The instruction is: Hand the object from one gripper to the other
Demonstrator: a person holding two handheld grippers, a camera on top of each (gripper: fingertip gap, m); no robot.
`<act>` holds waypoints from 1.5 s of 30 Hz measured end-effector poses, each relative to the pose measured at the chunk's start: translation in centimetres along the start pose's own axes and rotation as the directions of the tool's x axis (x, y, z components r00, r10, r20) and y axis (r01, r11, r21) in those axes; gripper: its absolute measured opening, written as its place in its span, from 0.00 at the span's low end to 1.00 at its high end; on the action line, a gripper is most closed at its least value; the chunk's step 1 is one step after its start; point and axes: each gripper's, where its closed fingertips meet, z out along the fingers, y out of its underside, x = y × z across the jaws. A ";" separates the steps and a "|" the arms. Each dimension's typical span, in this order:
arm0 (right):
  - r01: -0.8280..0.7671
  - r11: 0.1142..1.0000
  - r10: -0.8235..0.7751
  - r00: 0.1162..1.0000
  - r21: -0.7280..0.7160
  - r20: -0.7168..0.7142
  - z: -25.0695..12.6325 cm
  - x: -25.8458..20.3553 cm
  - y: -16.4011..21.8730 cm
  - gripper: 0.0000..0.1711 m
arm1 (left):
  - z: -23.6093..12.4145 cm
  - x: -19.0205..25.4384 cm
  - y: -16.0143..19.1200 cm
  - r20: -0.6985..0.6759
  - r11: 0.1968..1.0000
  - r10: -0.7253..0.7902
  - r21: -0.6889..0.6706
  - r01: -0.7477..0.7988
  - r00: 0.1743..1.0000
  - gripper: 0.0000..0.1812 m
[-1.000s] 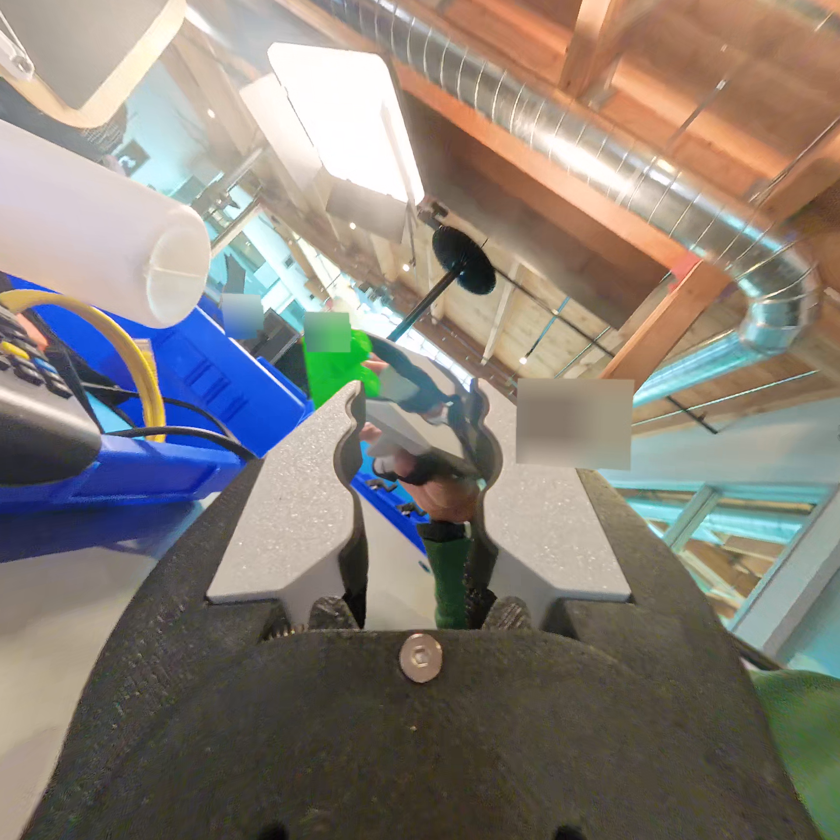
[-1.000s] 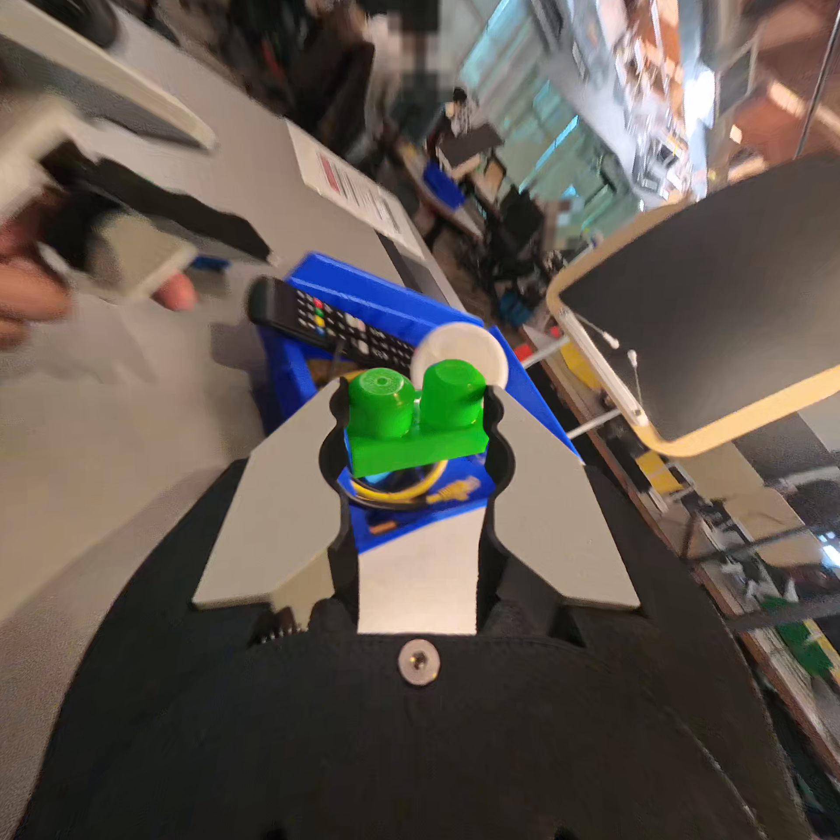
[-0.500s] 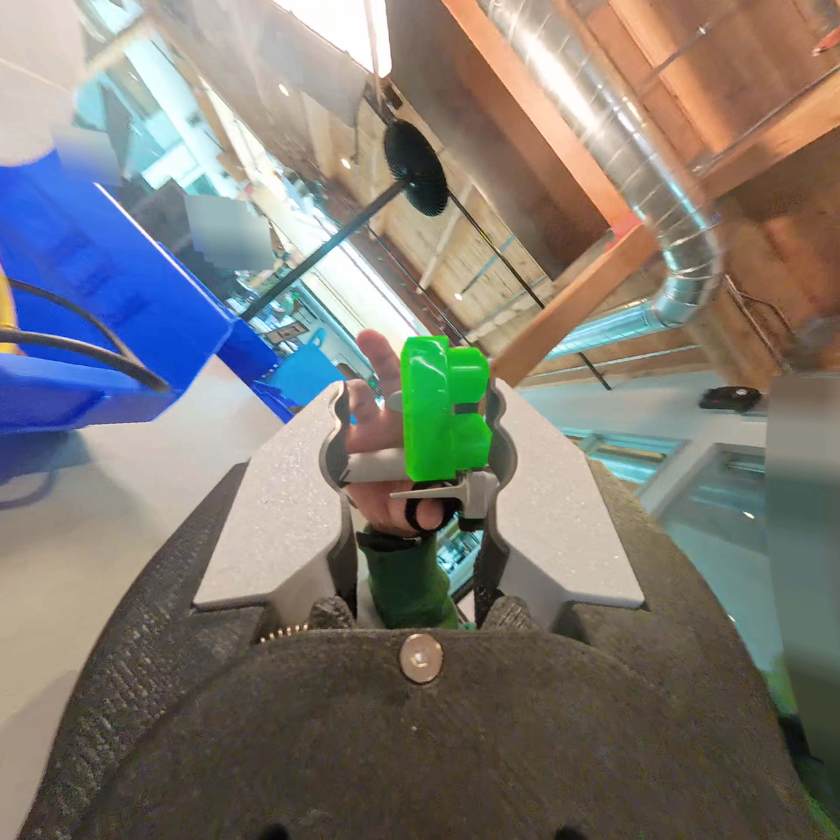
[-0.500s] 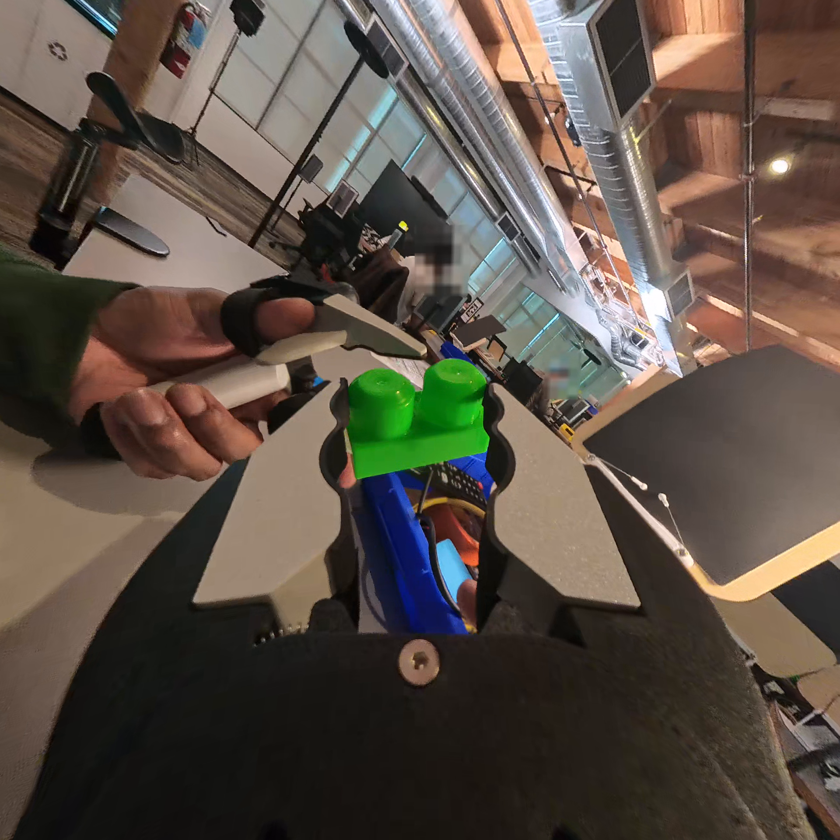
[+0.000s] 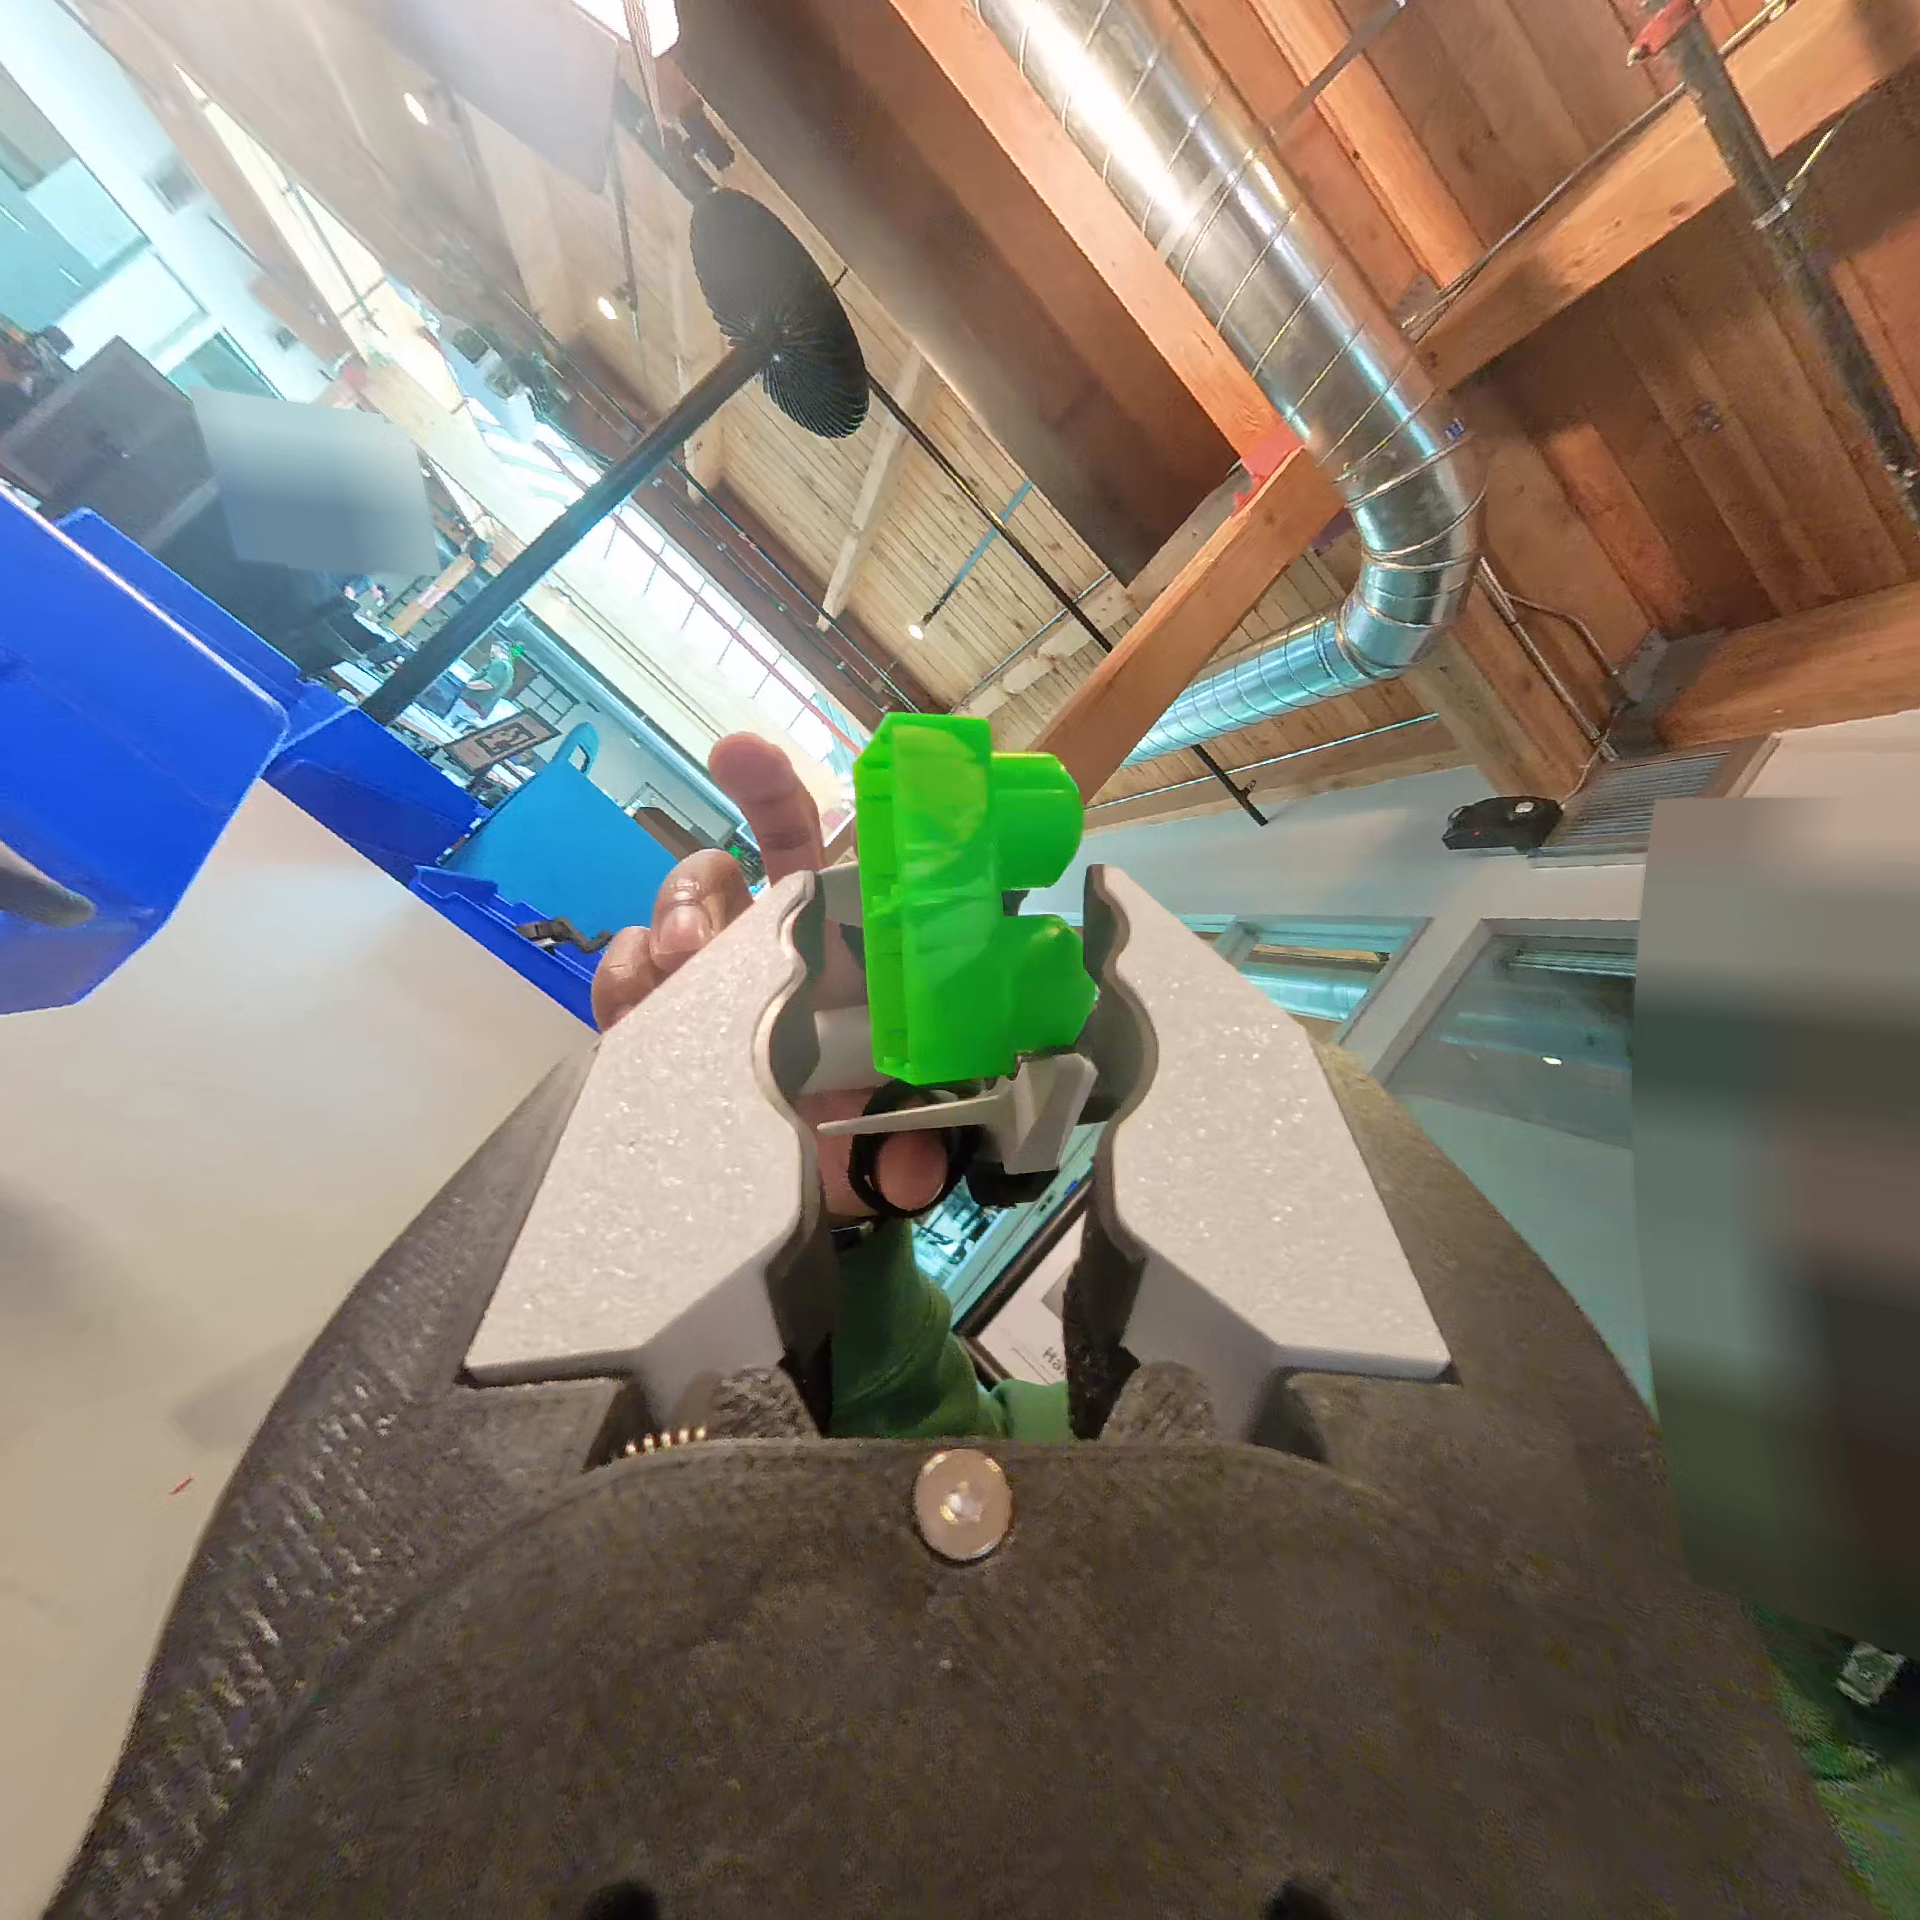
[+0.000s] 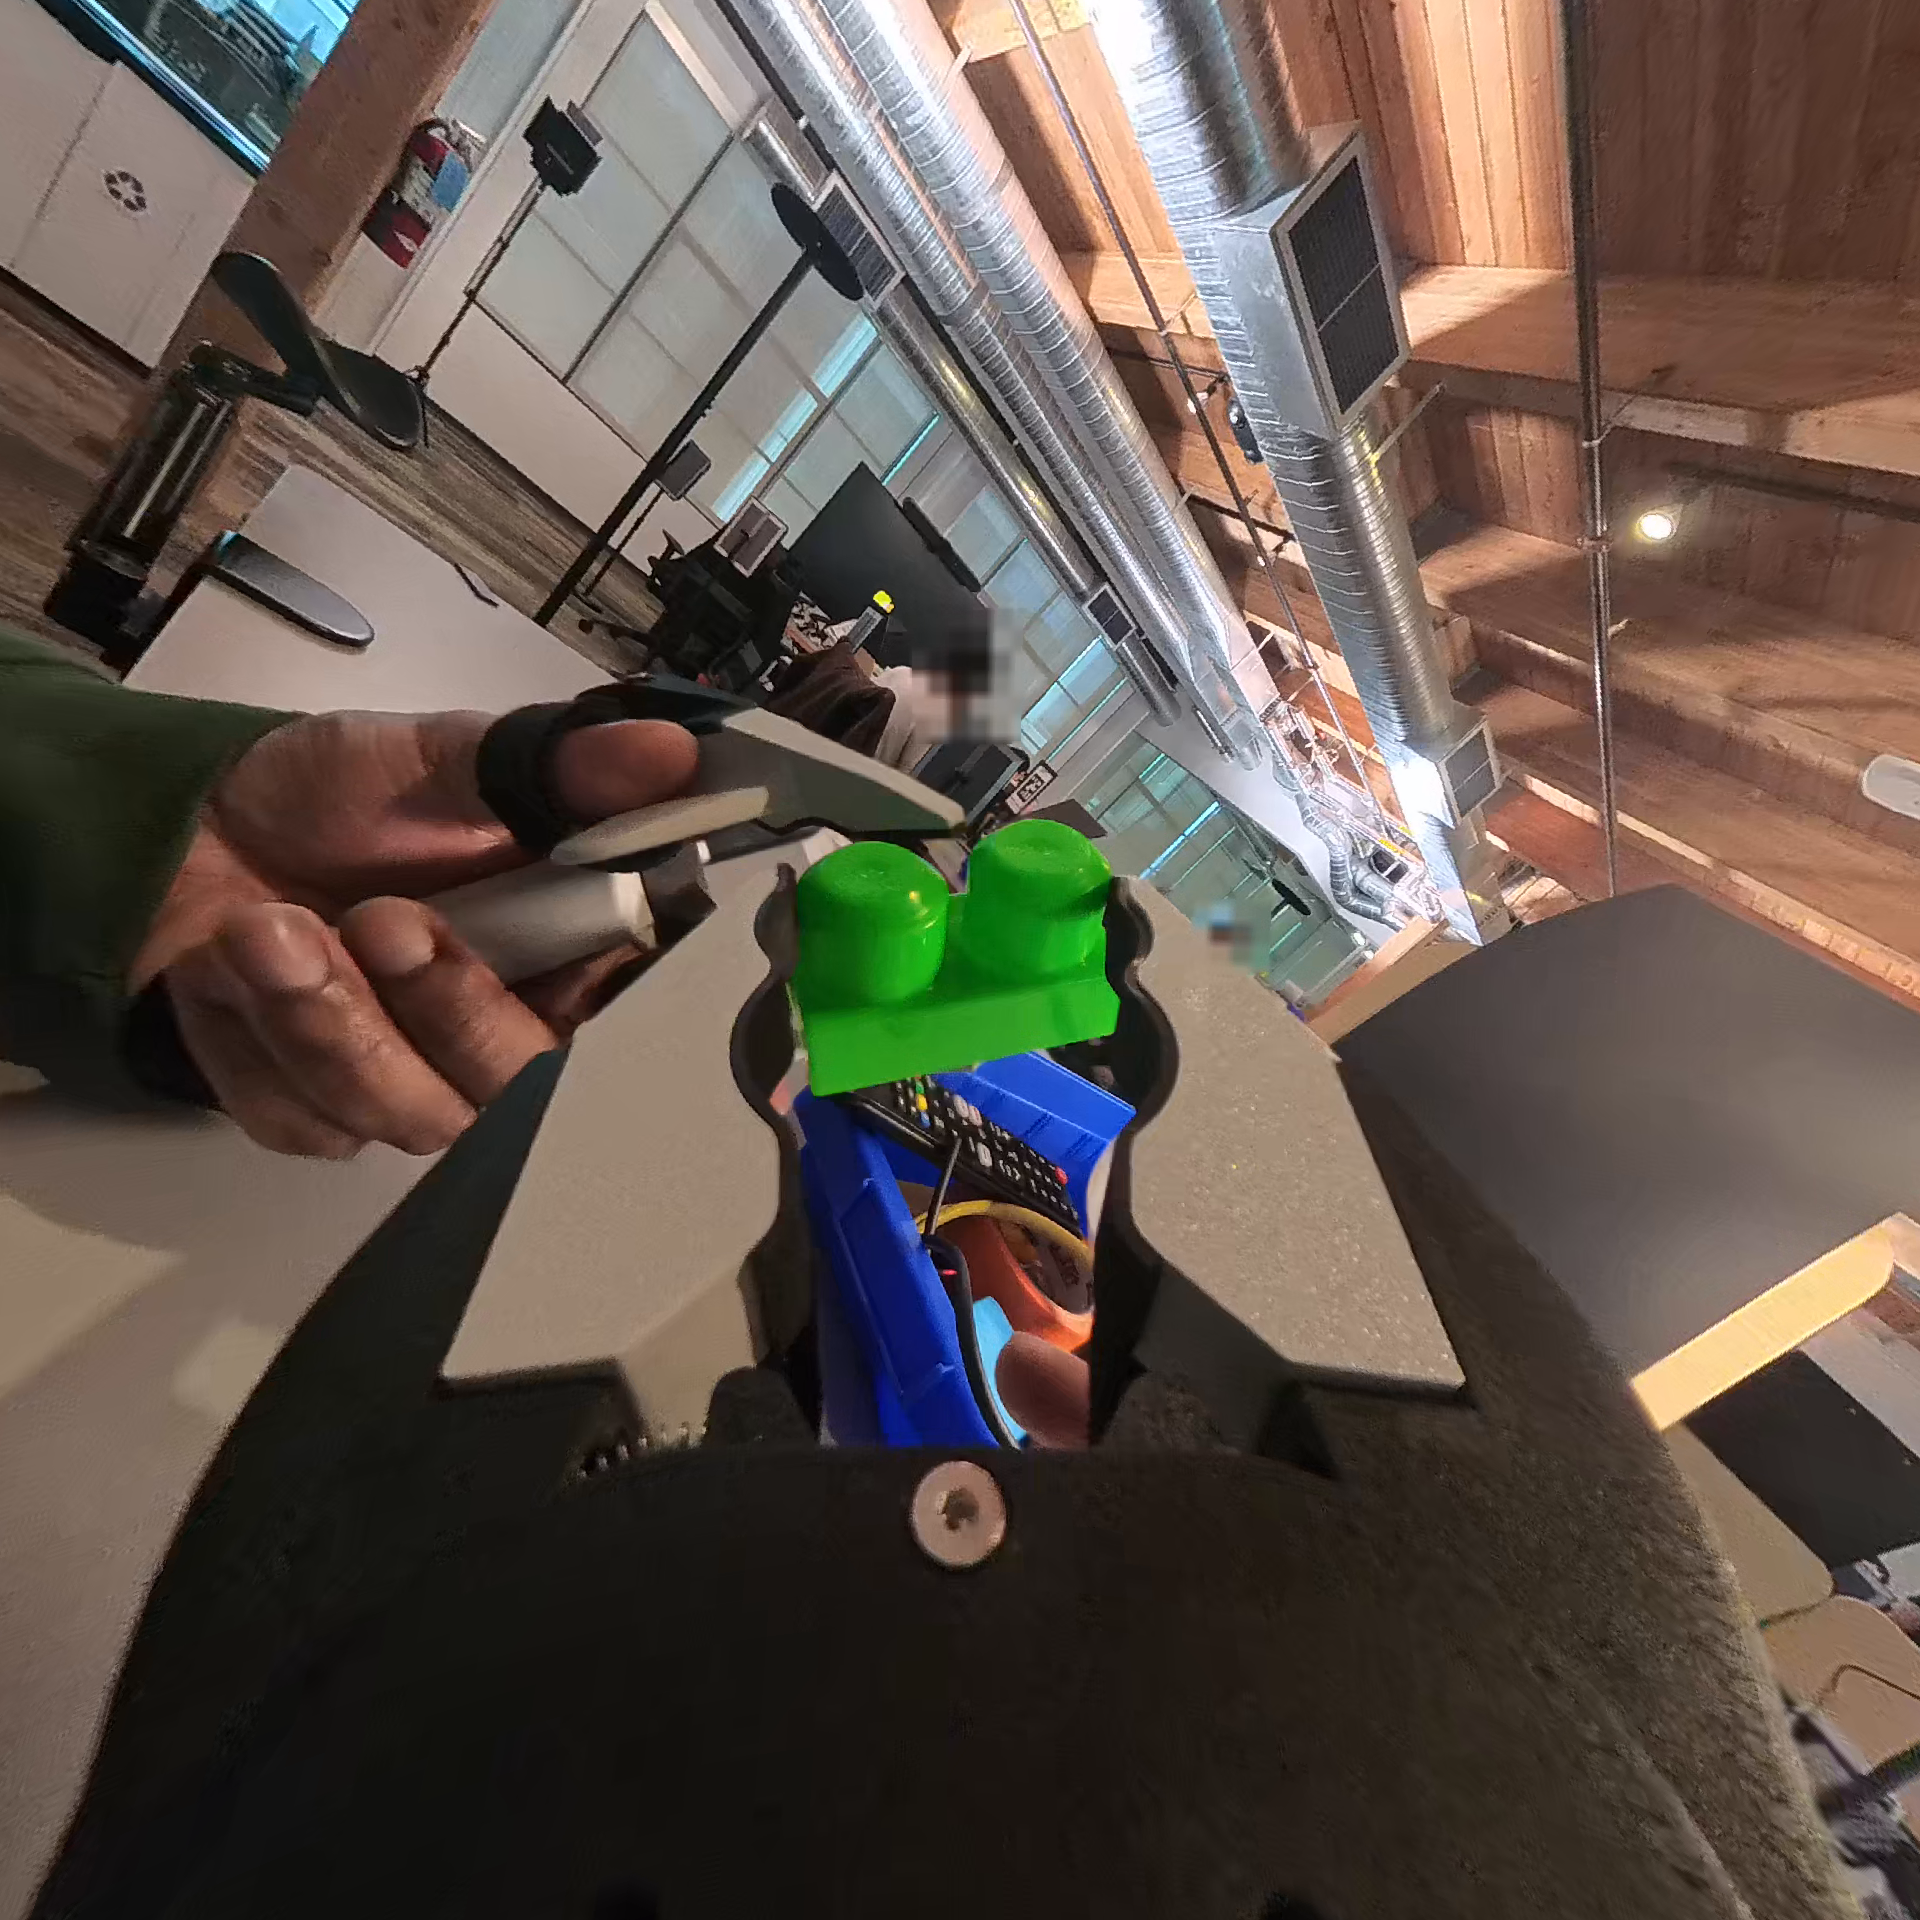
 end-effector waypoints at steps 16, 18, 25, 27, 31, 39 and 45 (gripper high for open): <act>-0.009 0.999 0.009 1.000 0.033 0.001 -0.3 -0.1 -0.4 0.36 | -0.5 0.6 -0.2 -0.042 1.000 0.023 0.002 -0.023 0.999 0.13; -0.011 0.999 0.011 1.000 0.037 0.003 -0.3 -0.2 -0.5 0.36 | -0.5 0.7 -0.1 -0.046 1.000 0.027 0.000 -0.027 0.999 0.12; -0.028 1.000 0.028 1.000 0.012 0.004 -0.6 0.2 0.1 0.36 | -1.0 1.6 -1.1 -0.104 0.998 0.022 0.052 -0.017 0.994 0.08; -0.024 1.000 0.024 1.000 -0.003 0.000 -0.6 0.2 0.4 0.36 | -1.1 1.4 -1.2 -0.090 0.998 0.034 0.056 -0.029 0.995 0.08; -0.021 1.000 0.021 1.000 -0.014 -0.001 -0.6 0.2 0.6 0.36 | -1.1 1.2 -1.2 -0.067 0.997 0.051 0.054 -0.048 0.996 0.08; -0.029 0.999 0.029 1.000 -0.042 0.004 -0.7 0.2 1.1 0.35 | -1.0 0.6 -1.0 -0.012 0.995 0.086 0.041 -0.086 0.996 0.09; -0.030 0.995 0.029 0.999 -0.097 -0.015 -0.6 0.5 2.2 0.33 | -1.5 0.3 -1.7 0.057 0.975 0.212 0.059 -0.215 0.976 0.05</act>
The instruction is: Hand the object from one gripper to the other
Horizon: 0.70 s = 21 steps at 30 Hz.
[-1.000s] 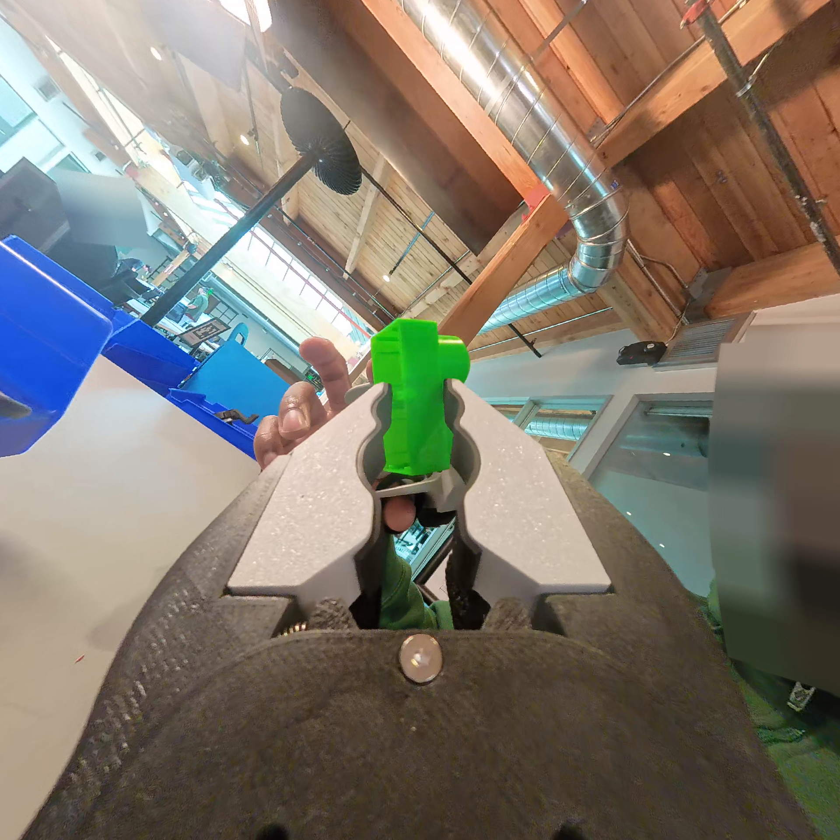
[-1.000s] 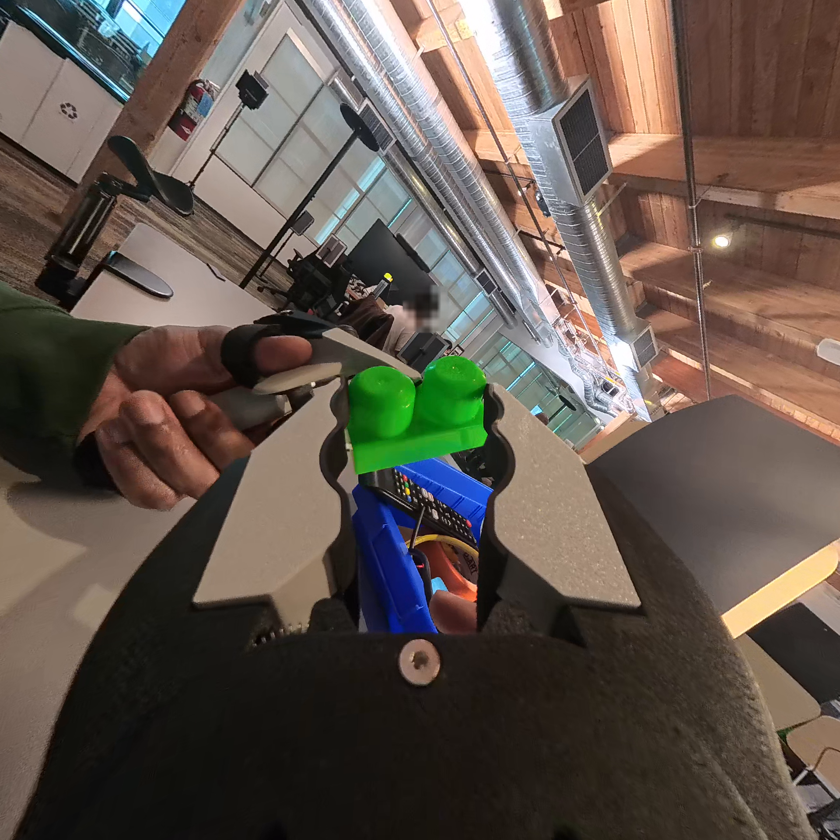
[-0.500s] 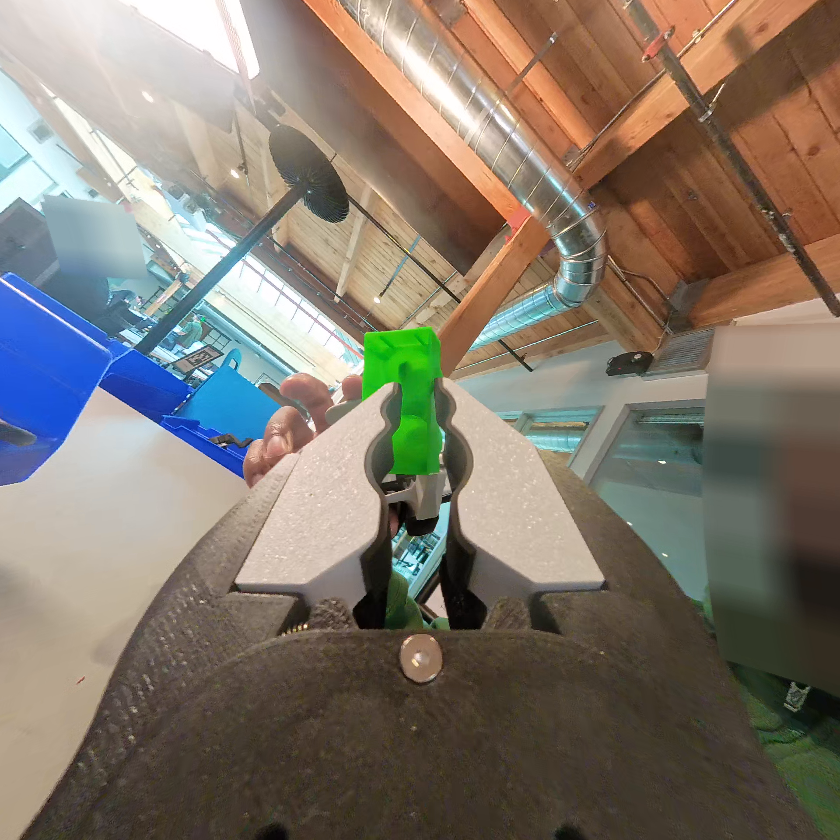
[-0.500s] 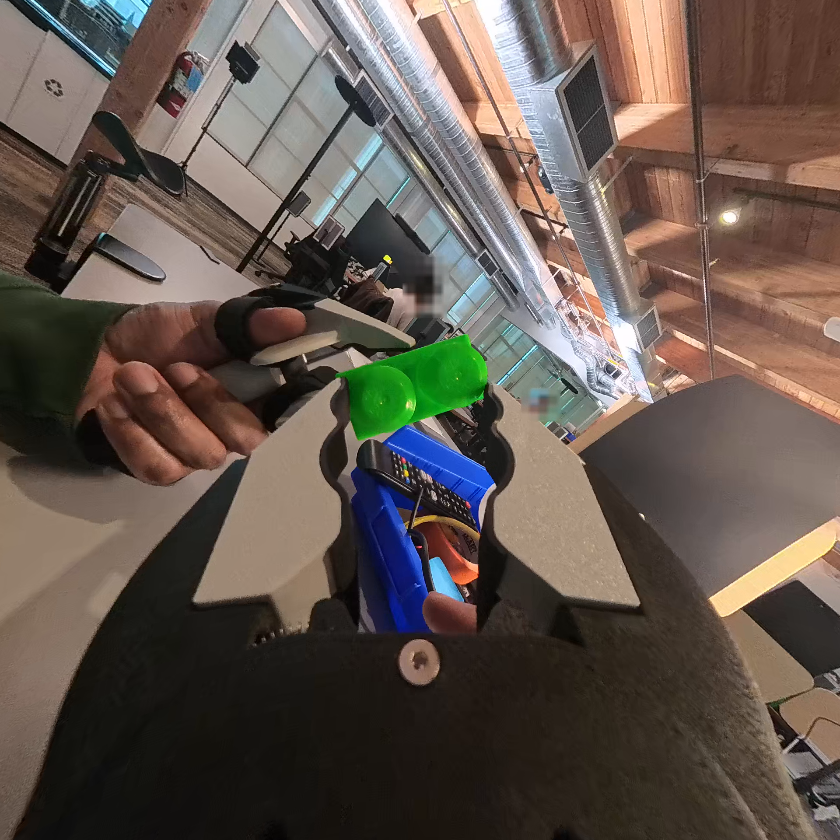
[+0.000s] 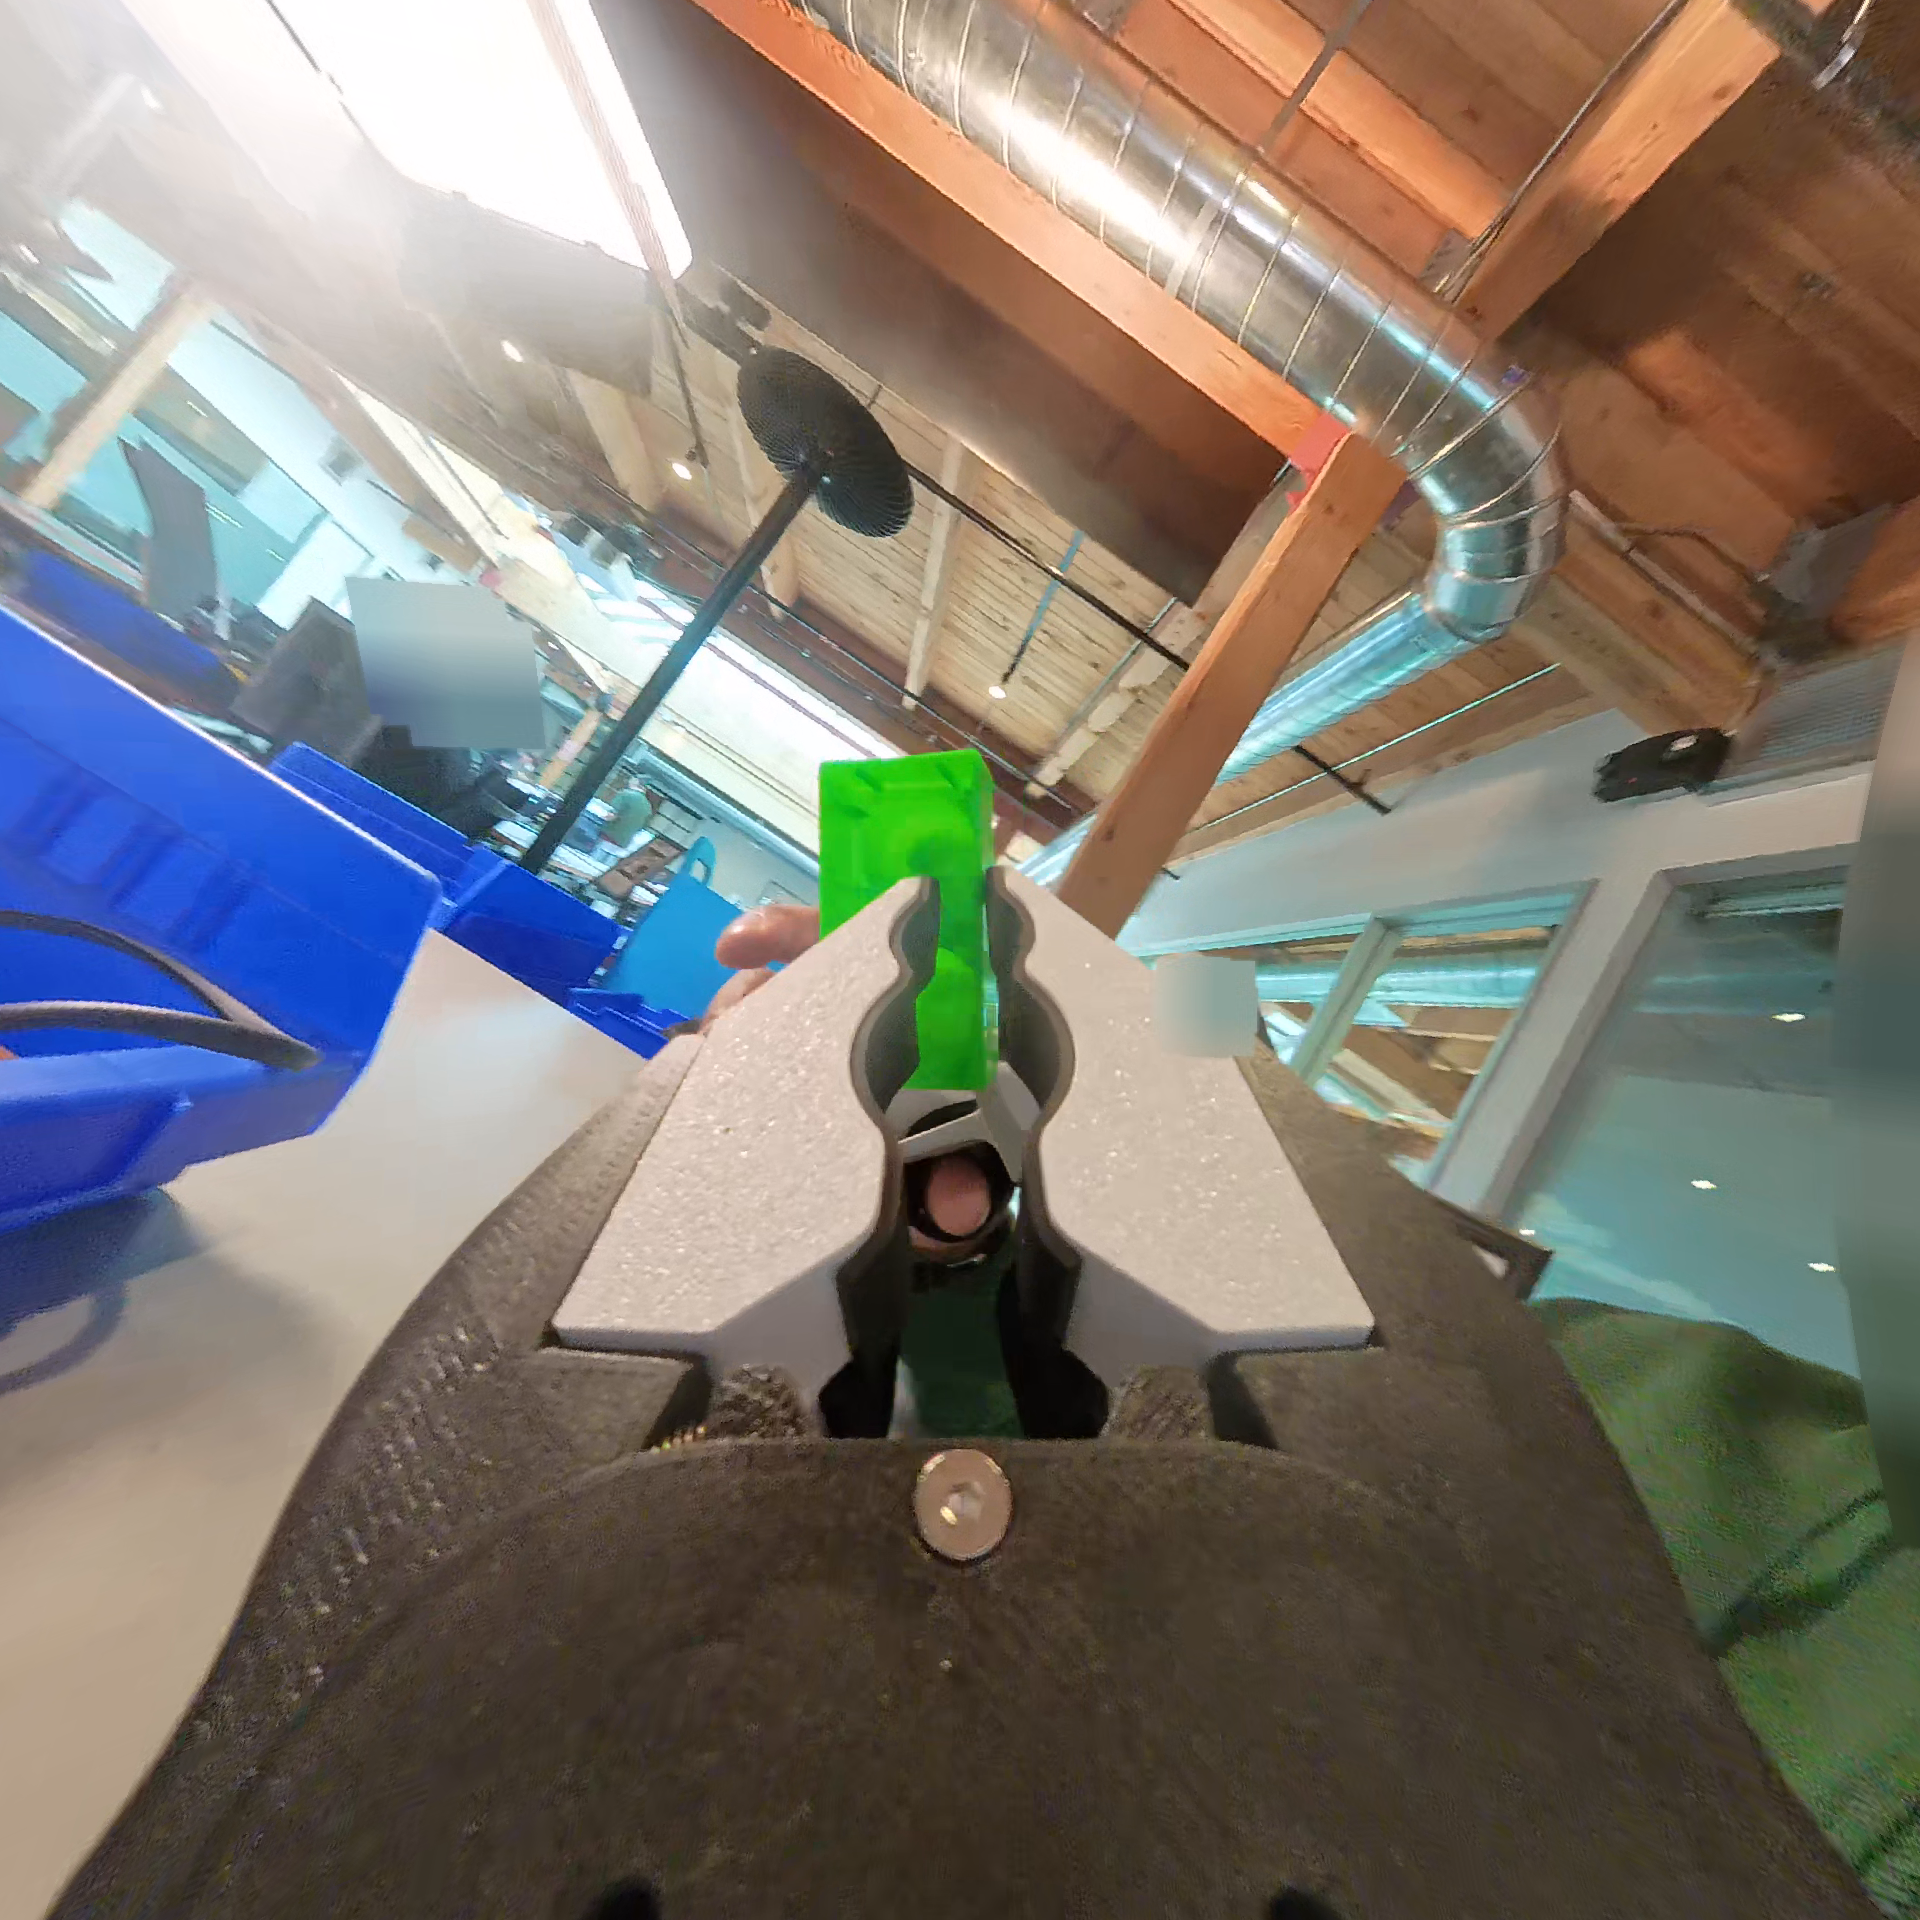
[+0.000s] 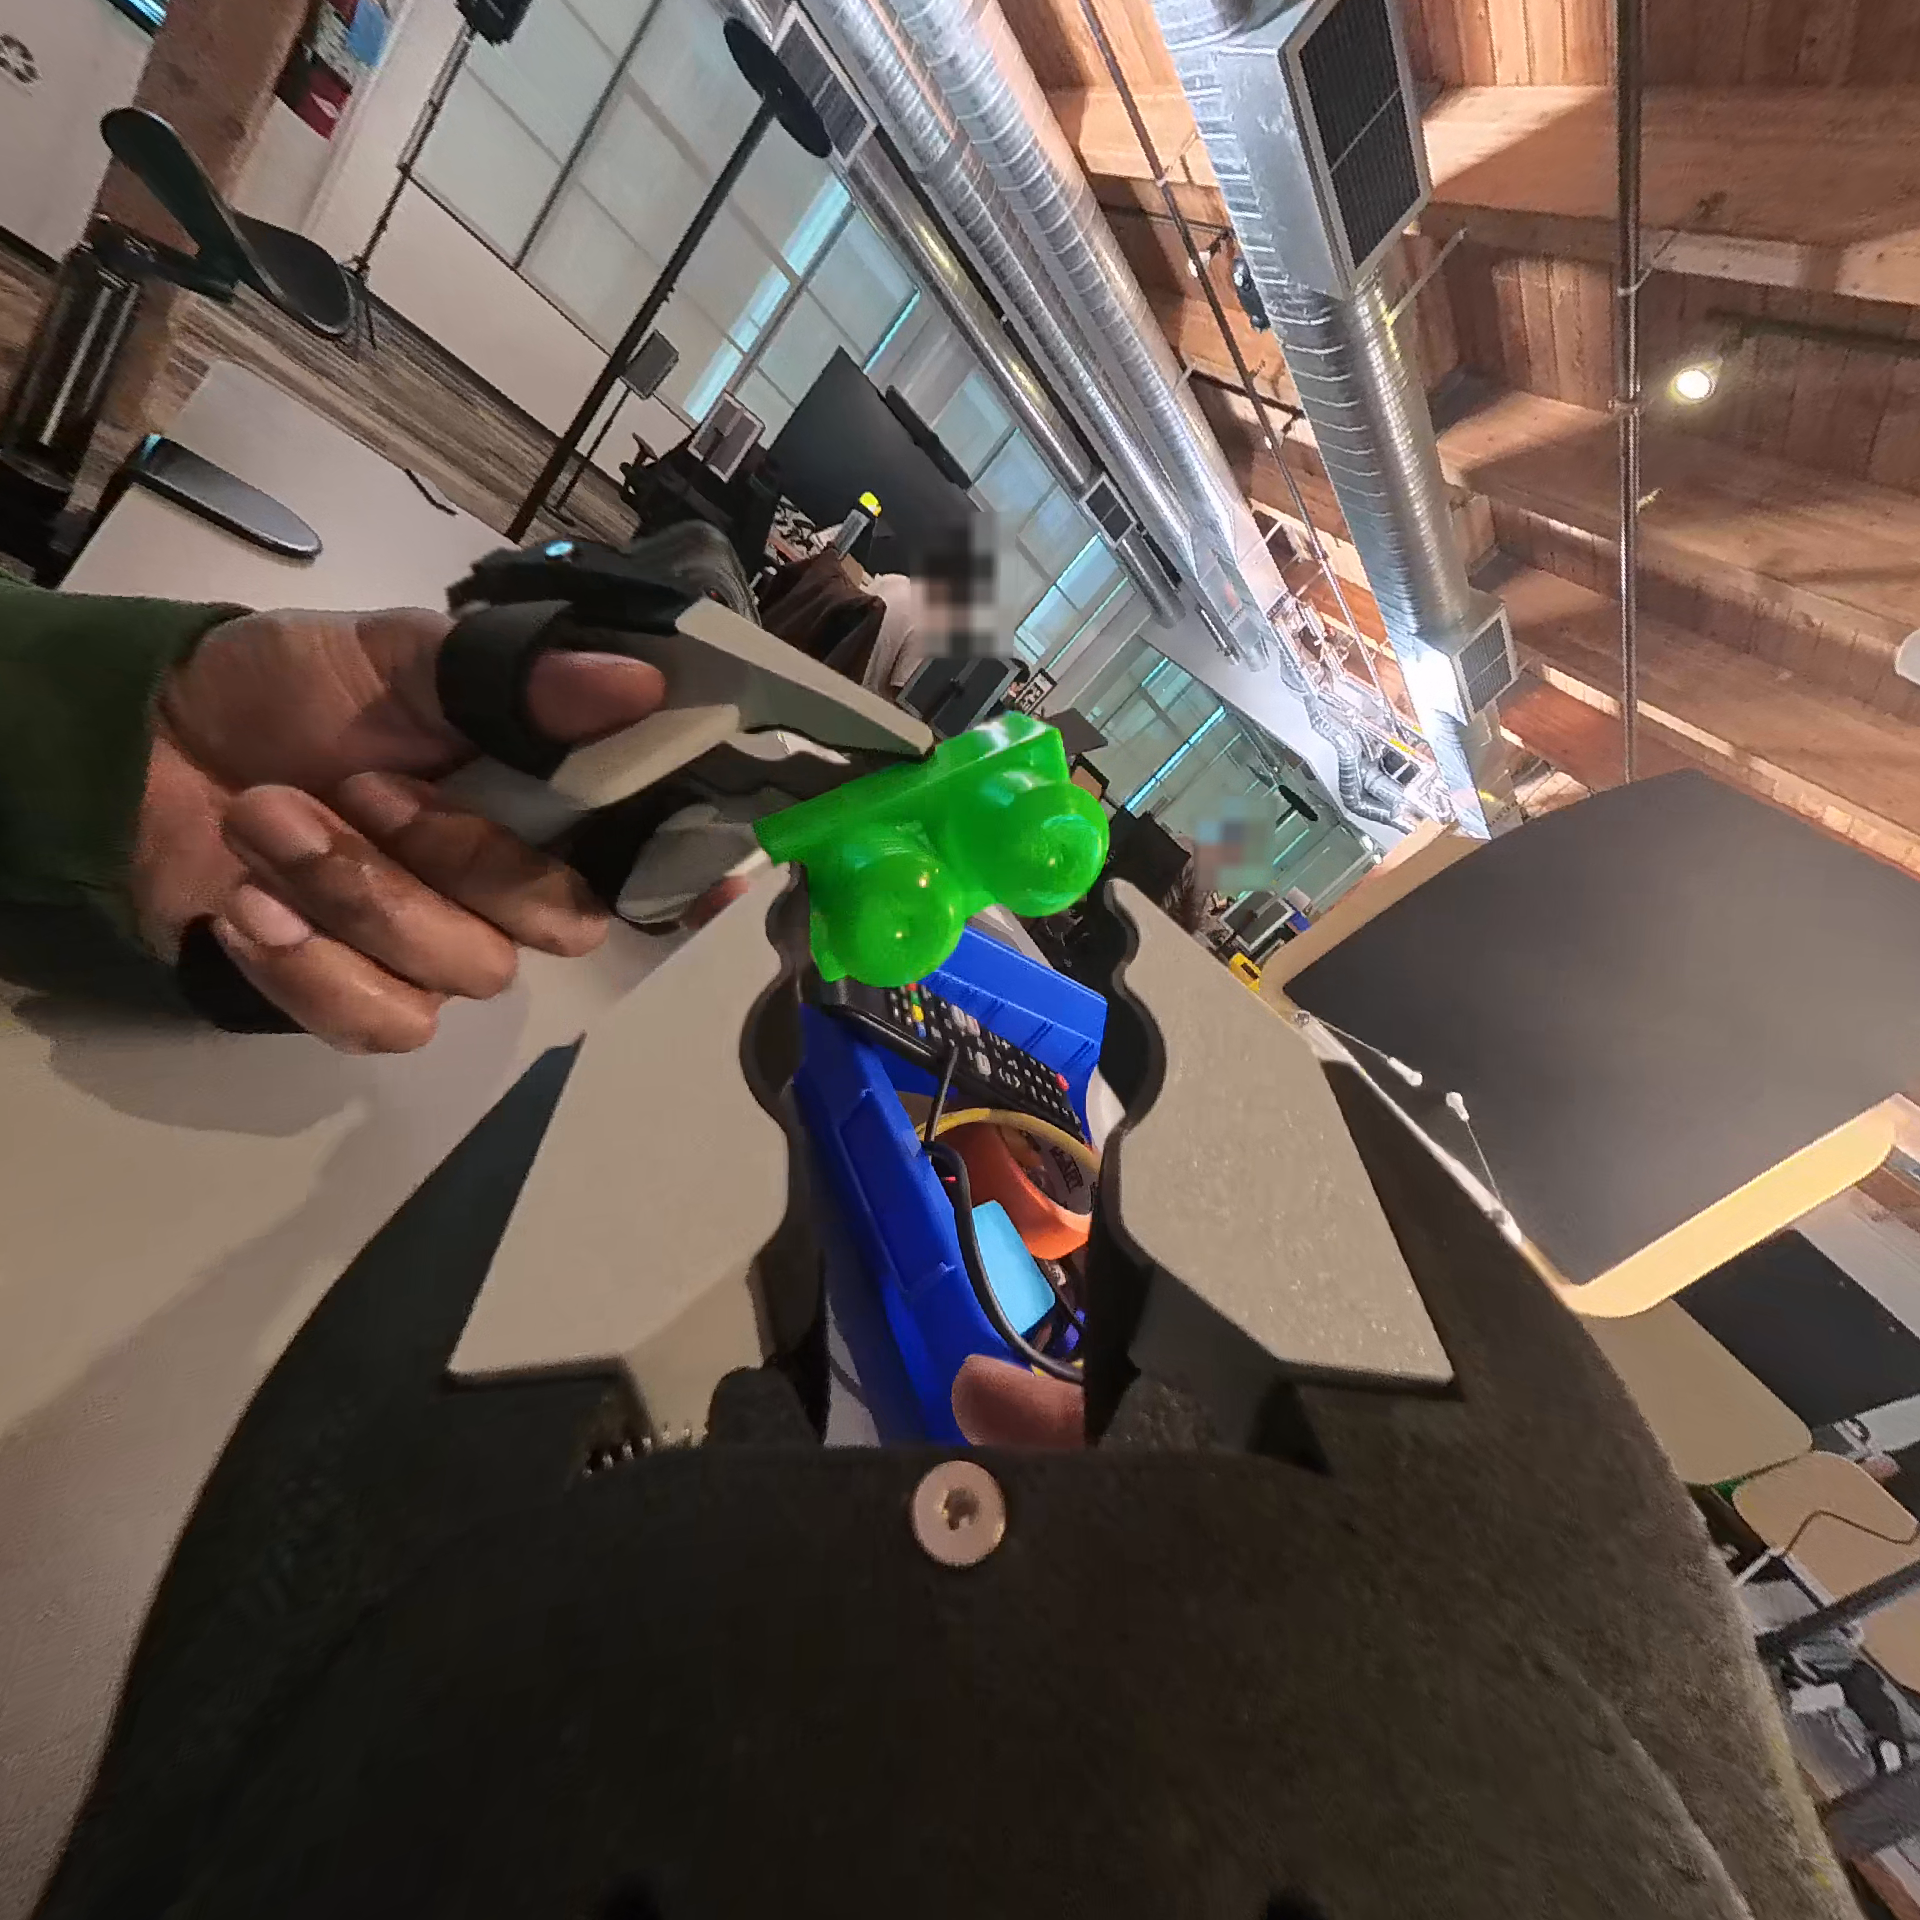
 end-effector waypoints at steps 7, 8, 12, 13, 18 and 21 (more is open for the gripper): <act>-0.068 0.995 0.073 0.995 -0.075 0.062 0.5 -1.1 1.4 0.33 | -0.4 -0.2 -0.7 0.047 0.995 0.095 0.025 -0.097 0.994 0.02; -0.073 0.993 0.080 0.994 -0.092 0.071 0.6 -1.3 1.7 0.33 | -0.4 0.0 -0.8 0.039 0.994 0.106 0.030 -0.107 0.994 0.01; -0.065 0.990 0.077 0.992 -0.123 0.097 0.9 -2.2 2.1 0.33 | -0.2 -0.2 -0.4 0.061 0.991 0.134 0.007 -0.134 0.989 0.00; -0.067 0.989 0.080 0.992 -0.134 0.093 1.1 -2.3 2.3 0.33 | -0.2 -0.3 -0.3 0.068 0.991 0.135 0.000 -0.135 0.989 0.00; -0.081 0.981 0.092 0.994 -0.176 0.057 1.2 -1.7 3.1 0.33 | -0.4 -1.2 -0.4 0.130 0.988 0.151 -0.008 -0.151 0.980 0.01; -0.143 0.973 0.157 0.985 -0.183 0.067 1.1 -1.7 3.2 0.37 | -0.6 -1.8 -0.6 0.181 0.984 0.174 -0.006 -0.176 0.968 0.00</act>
